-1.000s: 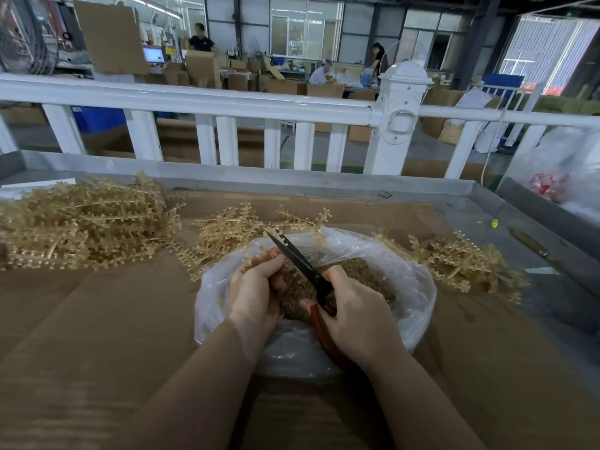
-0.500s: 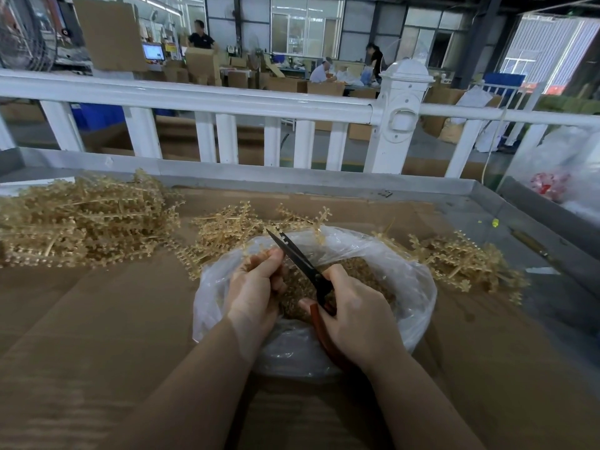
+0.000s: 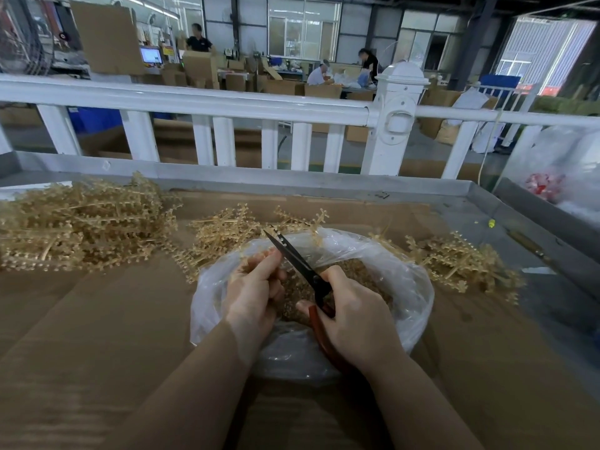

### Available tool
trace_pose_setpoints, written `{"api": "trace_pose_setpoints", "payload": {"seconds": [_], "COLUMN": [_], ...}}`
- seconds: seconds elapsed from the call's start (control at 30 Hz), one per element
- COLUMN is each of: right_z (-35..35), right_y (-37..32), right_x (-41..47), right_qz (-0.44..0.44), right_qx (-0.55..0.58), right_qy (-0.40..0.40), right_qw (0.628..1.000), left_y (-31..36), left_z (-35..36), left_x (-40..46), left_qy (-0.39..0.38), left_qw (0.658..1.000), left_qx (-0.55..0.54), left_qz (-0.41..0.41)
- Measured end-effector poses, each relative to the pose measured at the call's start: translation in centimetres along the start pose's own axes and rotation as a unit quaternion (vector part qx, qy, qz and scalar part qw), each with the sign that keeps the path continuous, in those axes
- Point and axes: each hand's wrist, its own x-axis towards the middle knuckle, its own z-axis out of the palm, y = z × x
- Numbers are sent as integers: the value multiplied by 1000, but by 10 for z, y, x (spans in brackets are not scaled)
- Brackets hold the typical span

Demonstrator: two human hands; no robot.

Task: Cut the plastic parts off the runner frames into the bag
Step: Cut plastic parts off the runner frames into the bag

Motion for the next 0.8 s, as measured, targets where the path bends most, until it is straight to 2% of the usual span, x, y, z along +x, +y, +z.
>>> {"api": "trace_pose_setpoints", "payload": {"seconds": [0.33,0.8], "right_z": [-3,-5], "right_y": [0,-1], "right_x": [2,12], "right_qz": [4,10], "right_qx": [-17,-32], "right_qy": [6,-65], "right_qw": [1000,997], "left_y": [-1,0], "left_z": [2,0], "left_x": [0,1], "left_qy": [-8,-66], "left_qw": [999,995], "left_qx": [35,73], "left_qz": [-2,-18]}}
